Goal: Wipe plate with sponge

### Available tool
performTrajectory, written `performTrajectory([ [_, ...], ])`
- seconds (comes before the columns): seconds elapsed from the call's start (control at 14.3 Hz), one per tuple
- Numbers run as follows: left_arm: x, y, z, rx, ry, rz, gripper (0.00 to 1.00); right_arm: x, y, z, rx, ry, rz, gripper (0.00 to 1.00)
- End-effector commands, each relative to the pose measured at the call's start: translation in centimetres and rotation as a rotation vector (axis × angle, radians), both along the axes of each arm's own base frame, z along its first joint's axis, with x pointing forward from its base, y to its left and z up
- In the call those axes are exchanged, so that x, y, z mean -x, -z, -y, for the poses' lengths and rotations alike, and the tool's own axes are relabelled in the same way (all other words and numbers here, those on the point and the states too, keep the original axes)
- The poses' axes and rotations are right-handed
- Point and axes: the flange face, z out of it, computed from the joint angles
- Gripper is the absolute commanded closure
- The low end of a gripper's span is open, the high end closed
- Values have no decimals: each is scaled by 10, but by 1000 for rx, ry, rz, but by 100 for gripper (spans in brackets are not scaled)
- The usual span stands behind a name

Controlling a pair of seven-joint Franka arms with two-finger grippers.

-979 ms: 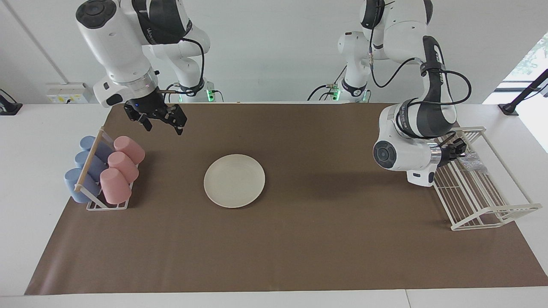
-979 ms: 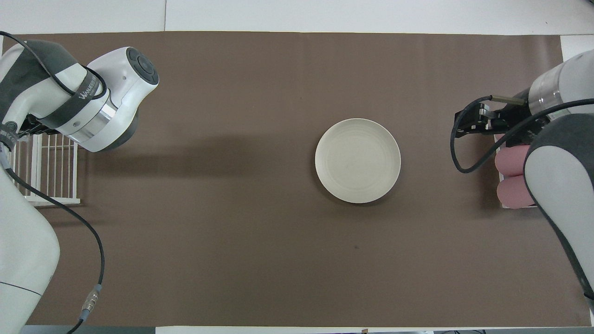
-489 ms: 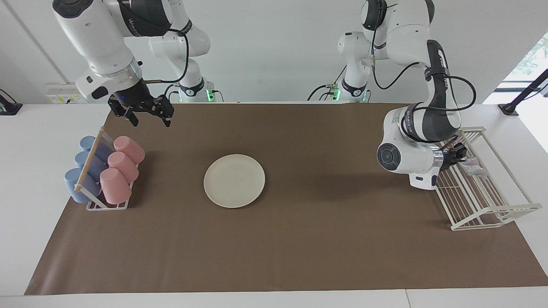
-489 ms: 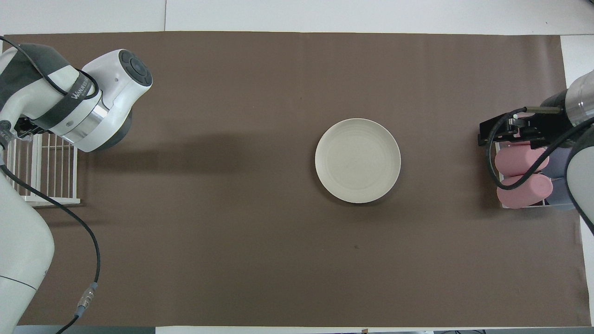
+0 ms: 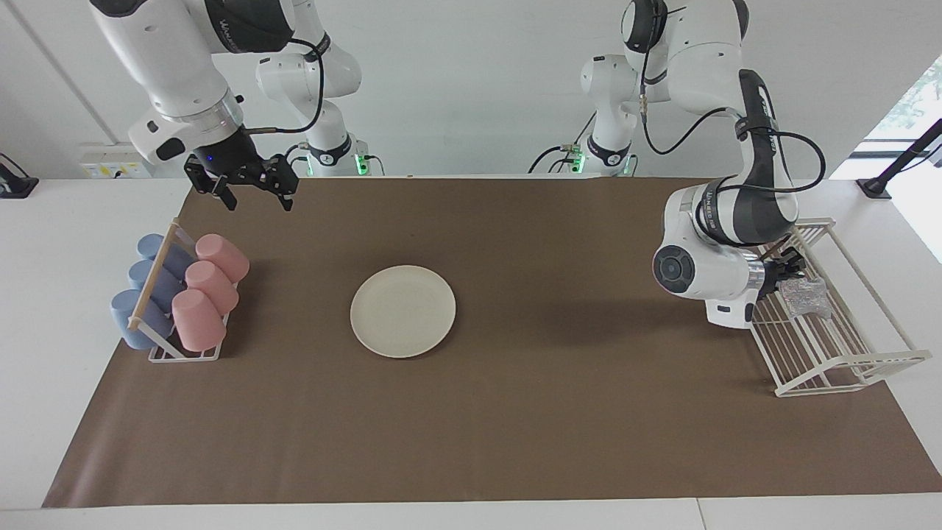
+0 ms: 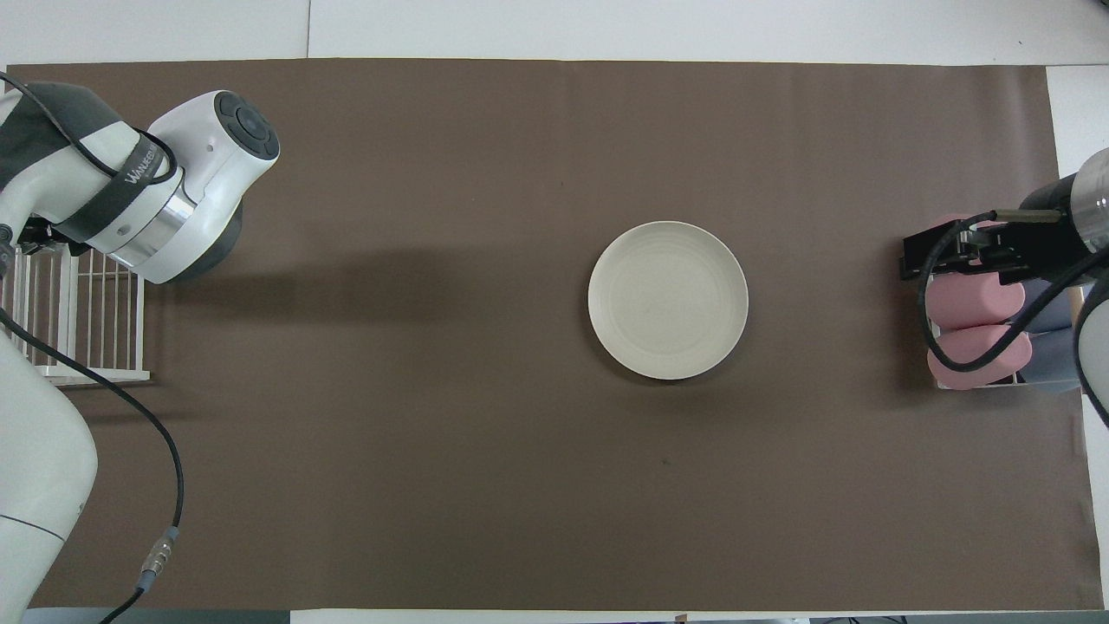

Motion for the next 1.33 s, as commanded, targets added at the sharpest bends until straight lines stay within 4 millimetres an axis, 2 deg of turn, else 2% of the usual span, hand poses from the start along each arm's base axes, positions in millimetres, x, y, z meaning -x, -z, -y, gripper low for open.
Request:
performTrajectory([
  [0.0,2,2,-1,17,2,13,8,10,0,21,16,-34,-3,0],
  [0.14,2,1,-1,17,2,15,0,9,-4,25,15,-28,6,0],
  [0.35,3,-2,1,46,-9,19,0,16,7,28,15,-45,-5,0],
  [0.56,5,-24,3,139,-38,55,0,16,6,37,15,-23,-7,0],
  [0.77,16,-75,-5,327,-91,126,0,20,8,35,12,-30,-42,0],
  [1.12,44,-152,1,597,-142,210,0,20,9,35,12,-30,-44,0],
  [1.26,62,-190,-21,751,-175,246,0,20,8,35,12,-32,-42,0],
])
